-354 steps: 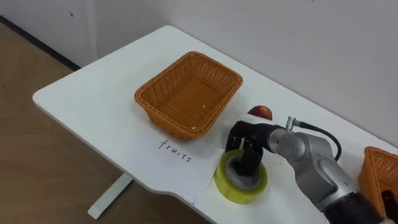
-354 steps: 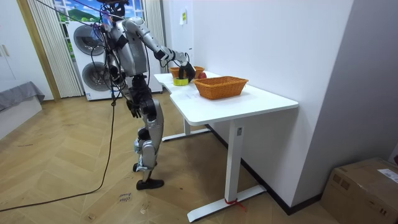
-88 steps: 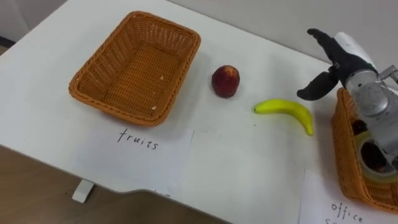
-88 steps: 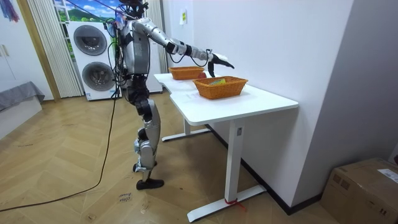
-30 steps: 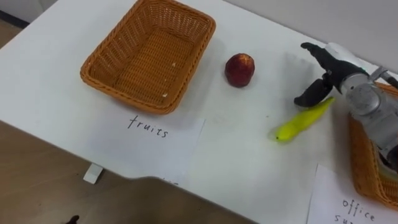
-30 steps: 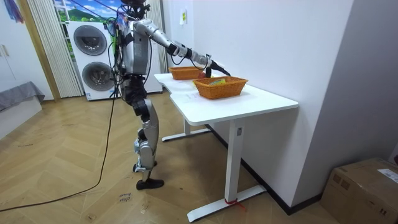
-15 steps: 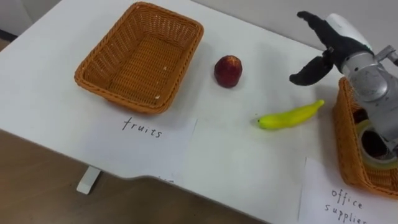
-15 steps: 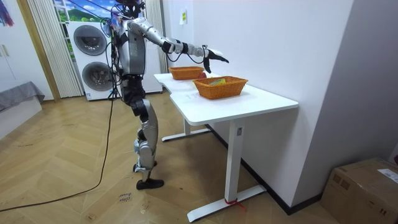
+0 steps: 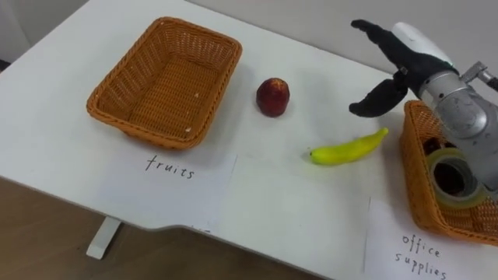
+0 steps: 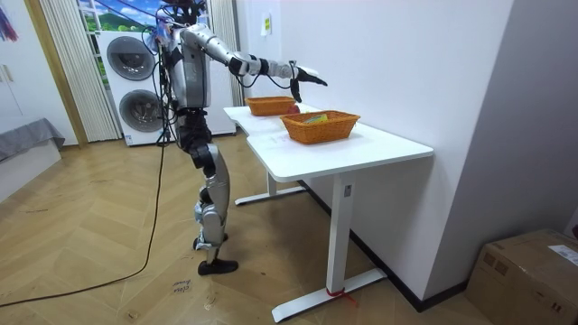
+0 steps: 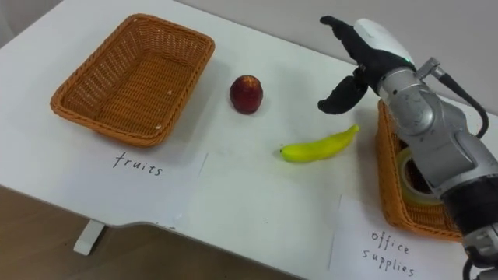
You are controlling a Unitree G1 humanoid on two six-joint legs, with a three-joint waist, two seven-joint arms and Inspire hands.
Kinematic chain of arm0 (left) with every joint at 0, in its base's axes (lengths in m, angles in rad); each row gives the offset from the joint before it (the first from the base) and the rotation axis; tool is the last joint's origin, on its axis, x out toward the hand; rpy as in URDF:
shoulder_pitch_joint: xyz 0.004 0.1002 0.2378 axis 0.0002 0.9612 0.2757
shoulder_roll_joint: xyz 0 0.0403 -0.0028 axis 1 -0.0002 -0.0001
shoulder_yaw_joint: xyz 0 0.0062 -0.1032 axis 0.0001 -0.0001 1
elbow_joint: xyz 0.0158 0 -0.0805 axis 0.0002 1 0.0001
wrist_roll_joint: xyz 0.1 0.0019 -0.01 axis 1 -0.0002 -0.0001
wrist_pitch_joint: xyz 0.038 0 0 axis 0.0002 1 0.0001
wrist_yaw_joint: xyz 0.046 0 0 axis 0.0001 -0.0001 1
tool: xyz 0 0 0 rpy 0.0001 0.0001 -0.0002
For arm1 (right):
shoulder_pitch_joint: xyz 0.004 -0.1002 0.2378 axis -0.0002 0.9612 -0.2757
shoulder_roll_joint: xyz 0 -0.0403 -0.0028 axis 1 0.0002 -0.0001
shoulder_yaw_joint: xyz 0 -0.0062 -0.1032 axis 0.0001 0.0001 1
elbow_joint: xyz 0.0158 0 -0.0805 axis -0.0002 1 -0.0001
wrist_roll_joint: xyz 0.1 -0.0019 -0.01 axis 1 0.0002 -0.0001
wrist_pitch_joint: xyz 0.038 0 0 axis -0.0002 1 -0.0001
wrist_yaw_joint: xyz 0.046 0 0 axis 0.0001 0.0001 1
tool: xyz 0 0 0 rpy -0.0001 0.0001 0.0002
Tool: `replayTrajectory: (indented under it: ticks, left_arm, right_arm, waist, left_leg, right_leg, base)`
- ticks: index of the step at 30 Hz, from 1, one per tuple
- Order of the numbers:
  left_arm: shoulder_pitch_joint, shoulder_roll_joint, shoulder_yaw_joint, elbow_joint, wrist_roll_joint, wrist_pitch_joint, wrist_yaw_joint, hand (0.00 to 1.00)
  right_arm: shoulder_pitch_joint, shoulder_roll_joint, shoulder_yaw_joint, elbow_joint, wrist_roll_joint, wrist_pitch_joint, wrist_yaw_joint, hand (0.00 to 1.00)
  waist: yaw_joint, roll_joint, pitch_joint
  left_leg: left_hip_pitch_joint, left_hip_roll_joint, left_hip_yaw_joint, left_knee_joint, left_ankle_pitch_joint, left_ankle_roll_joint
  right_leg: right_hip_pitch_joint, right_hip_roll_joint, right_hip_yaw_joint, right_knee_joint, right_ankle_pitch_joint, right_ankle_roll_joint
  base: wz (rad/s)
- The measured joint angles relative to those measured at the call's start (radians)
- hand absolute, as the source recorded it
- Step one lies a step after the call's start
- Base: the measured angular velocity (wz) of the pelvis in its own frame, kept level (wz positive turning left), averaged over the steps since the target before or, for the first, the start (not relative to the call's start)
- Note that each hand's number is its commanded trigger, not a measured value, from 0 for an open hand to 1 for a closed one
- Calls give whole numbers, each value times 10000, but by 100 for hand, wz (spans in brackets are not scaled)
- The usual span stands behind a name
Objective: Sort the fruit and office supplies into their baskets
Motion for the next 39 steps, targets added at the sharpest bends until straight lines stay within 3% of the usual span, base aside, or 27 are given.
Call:
replayTrajectory:
  ticks: [25,35,39]
  left_arm:
    - [10,28,4,10,-10,-179,-443,0]
    - [-271,86,351,10,16,-178,-600,0]
    - [-263,166,351,10,13,-177,-613,0]
  right_arm:
    - [753,-16,38,-245,210,-62,1960,0]
    - [930,-16,81,-369,154,26,2866,0]
    - [1249,-24,99,-341,139,50,3163,0]
  waist:
    - [66,-106,37]
    - [78,-167,42]
    - [242,-233,33]
  left_leg:
    - [-63,10,23,-59,-3,-1]
    - [-100,8,-44,-37,-4,-3]
    - [-91,4,-44,-37,-4,-3]
  right_leg:
    - [-26,30,16,-164,30,6]
    - [-25,36,-39,-170,31,8]
    - [-27,40,-18,-169,31,8]
  base:
    - [0]
    - [0]
    - [0]
